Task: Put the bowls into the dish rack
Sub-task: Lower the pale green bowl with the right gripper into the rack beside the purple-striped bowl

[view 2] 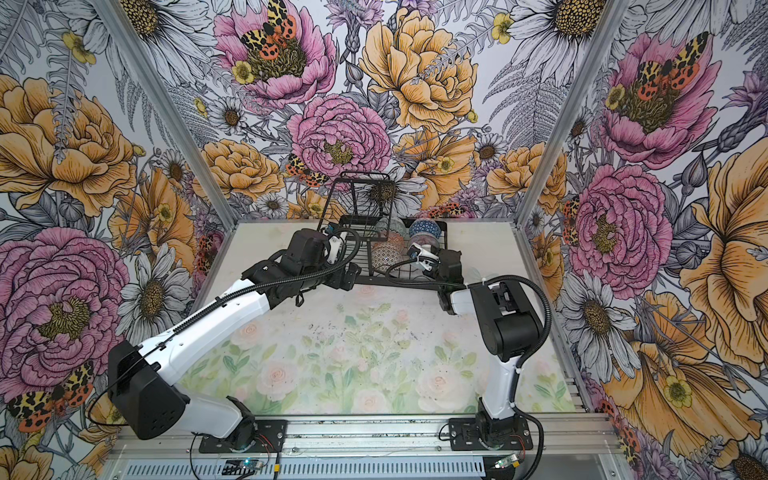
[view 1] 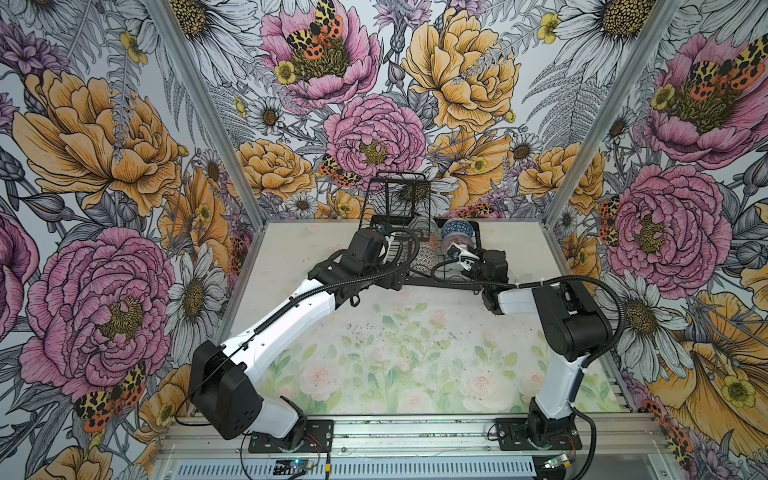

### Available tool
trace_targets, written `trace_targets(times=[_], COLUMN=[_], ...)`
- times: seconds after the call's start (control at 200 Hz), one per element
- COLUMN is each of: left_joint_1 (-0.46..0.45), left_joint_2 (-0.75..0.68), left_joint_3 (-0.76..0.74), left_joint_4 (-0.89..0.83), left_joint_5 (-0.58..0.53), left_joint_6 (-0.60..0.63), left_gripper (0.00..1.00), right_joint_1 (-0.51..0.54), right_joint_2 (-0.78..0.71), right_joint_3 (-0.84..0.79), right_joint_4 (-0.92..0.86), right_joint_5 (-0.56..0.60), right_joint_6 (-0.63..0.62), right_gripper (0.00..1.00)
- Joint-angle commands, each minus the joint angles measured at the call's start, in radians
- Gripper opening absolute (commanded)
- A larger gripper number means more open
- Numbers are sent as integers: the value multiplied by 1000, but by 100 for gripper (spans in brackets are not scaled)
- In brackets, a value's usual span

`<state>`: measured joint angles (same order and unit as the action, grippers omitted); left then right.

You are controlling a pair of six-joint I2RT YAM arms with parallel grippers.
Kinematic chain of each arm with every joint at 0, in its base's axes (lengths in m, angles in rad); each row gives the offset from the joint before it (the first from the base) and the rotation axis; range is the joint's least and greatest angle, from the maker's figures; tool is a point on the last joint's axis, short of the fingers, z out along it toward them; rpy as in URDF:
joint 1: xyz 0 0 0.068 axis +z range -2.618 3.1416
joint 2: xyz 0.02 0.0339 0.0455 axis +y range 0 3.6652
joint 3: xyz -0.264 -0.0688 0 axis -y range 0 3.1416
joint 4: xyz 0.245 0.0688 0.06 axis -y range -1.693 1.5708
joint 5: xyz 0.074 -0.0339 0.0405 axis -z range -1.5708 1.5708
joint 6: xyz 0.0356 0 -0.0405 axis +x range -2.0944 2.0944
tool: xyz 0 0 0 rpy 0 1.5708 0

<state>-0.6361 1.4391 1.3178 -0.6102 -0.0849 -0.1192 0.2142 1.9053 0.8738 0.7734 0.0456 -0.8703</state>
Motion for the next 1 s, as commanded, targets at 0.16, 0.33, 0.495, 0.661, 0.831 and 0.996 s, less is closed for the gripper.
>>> trace_targets(times=[0.16, 0.33, 0.495, 0.661, 0.831, 0.996], left_joint_1=[9, 10, 10, 10, 11, 11], left_joint_2=[-14, -14, -11, -9, -18, -19], left_joint_3=[-3, -2, 1, 3, -6, -10], left_joint_4=[2, 1, 1, 1, 1, 1], left_joint_5=[20, 22, 23, 27, 24, 24], left_joint_6=[31, 34, 38, 38, 37, 39], left_gripper=[99, 99, 99, 99, 99, 99], right_joint_1=[-10, -13, -12, -12, -12, -13], right_joint_2=[35, 31, 18, 11, 4, -5], right_joint_3=[45, 53, 69, 76, 66, 61], right_joint_4=[29, -51, -156, -239, -246, -262], right_joint_5=[-51, -84, -105, -115, -111, -119], right_joint_6=[-42, -48, -44, -44, -44, -39], right_gripper=[0, 0, 0, 0, 0, 0])
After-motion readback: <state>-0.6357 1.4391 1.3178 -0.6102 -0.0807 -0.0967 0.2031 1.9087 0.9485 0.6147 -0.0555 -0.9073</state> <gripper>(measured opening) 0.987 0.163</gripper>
